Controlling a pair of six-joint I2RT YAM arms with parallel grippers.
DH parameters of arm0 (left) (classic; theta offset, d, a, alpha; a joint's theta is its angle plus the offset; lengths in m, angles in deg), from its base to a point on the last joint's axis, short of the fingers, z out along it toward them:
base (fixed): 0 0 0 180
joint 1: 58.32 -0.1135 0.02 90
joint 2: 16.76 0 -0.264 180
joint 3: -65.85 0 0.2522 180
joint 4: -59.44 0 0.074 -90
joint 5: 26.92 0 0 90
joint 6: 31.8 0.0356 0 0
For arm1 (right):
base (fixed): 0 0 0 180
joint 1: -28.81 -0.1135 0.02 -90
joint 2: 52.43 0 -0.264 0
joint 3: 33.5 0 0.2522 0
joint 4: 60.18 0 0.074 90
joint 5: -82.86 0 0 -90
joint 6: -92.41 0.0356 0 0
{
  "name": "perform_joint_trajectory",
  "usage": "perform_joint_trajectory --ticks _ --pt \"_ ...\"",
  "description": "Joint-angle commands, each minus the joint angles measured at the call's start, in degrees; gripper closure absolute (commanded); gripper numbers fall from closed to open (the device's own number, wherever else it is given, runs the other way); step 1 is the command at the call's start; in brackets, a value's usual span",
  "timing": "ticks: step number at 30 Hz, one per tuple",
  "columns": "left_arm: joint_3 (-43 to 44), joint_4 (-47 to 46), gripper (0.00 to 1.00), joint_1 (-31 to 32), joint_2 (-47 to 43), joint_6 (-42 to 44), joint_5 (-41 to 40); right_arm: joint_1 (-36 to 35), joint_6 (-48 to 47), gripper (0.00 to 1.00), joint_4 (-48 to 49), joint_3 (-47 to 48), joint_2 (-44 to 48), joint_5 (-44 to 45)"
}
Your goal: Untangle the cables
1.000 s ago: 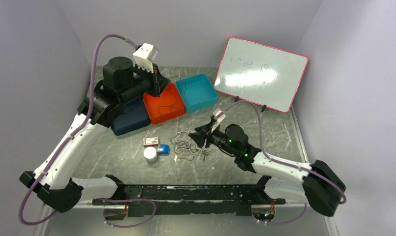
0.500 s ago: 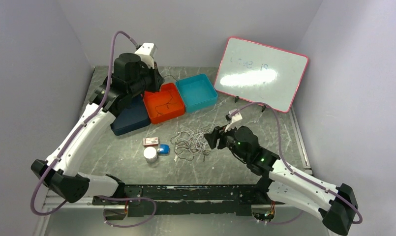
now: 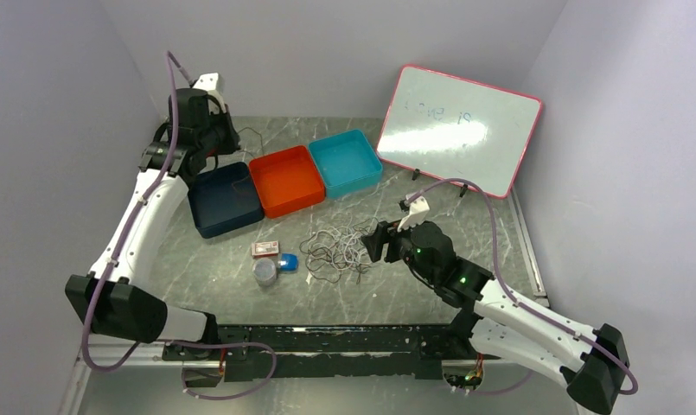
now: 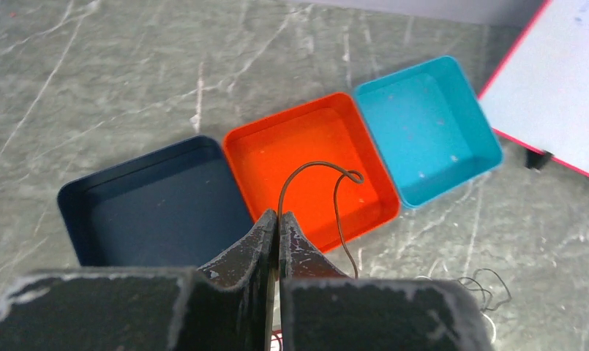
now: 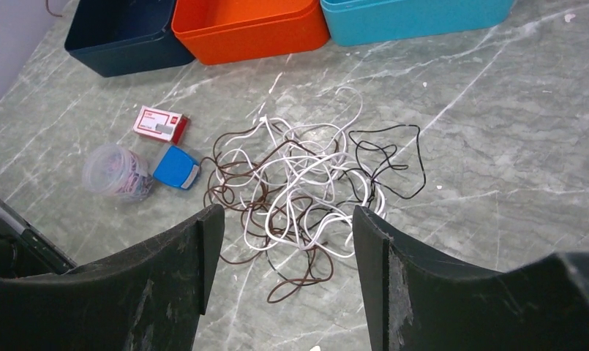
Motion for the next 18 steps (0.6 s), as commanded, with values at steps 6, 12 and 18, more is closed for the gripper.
perform_joint_trajectory --ticks 6,12,18 --pt "-6.1 -5.7 0.93 -8.6 1.8 1.8 1.2 -0.3 0.2 0.31 -1.0 1.6 1.0 0.4" --pt "-8.9 -8.4 0.93 -10.1 3.9 2.9 -0.3 -0.3 1.9 0.31 -0.2 0.2 1.8 -1.4" --pt "-10.7 -10.4 0.93 -10.8 6.6 3.3 -4.9 -0.3 1.8 0.31 0.3 -0.7 1.8 -1.8"
